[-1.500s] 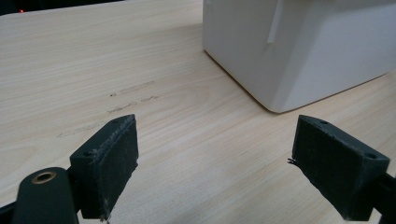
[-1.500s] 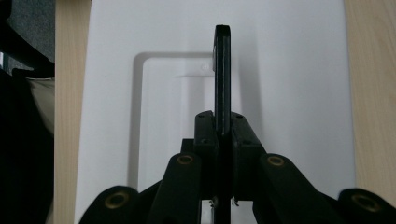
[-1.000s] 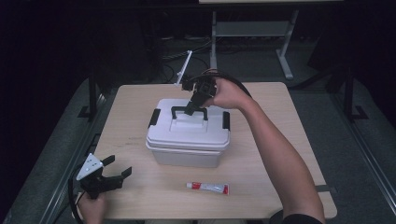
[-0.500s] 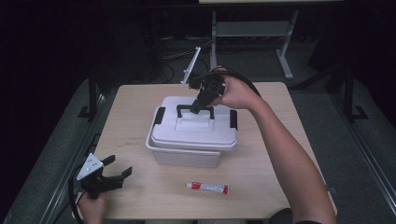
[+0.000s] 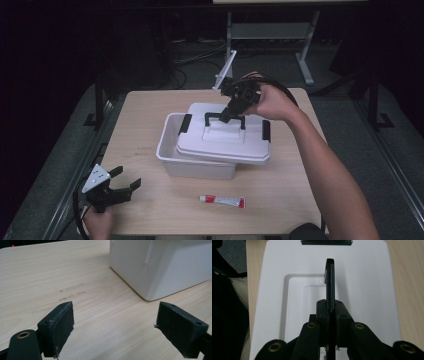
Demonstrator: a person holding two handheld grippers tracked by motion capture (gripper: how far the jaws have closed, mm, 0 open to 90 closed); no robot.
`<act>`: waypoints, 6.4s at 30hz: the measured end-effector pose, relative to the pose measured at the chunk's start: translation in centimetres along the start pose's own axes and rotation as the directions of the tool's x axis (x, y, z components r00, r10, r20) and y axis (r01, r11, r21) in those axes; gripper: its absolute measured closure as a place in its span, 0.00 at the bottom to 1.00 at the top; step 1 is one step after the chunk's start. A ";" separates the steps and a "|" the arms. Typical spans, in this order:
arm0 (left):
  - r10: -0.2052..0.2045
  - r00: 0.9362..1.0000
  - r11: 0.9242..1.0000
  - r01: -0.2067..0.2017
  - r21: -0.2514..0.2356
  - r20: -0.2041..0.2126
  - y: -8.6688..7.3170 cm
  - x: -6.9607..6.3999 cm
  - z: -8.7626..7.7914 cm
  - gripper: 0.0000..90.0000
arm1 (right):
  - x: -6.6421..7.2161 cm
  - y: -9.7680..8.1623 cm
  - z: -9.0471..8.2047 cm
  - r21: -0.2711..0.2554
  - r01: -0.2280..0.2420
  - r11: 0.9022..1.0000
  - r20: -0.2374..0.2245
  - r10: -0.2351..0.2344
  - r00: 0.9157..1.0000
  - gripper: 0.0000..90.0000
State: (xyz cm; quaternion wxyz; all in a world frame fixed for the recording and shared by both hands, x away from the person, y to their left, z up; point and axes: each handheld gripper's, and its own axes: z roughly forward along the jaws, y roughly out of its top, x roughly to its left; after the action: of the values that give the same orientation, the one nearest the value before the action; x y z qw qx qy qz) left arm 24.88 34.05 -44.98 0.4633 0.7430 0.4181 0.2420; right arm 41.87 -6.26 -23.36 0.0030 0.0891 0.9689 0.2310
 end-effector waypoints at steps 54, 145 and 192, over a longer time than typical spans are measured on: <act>0.013 1.000 1.000 -0.013 0.013 -0.013 0.0 -0.2 0.1 0.15 | 0.9 -11.7 -6.7 -0.072 -0.172 0.982 0.088 0.178 0.980 0.93; 0.012 1.000 1.000 -0.012 0.004 -0.024 -0.1 -0.3 -0.1 0.15 | -1.0 -25.5 5.7 -0.002 -0.451 0.892 -0.007 0.451 0.892 0.92; 0.017 1.000 1.000 -0.017 0.004 -0.018 0.0 -0.5 -0.1 0.15 | 2.3 -23.2 2.6 -0.087 -0.380 0.921 0.070 0.387 0.920 0.62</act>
State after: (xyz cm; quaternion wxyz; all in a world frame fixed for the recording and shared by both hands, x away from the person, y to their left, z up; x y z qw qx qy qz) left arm 24.50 33.65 -44.94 0.4560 0.7452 0.4164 0.2517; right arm 35.77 -25.09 -36.04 0.0025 0.2868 0.9227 0.2575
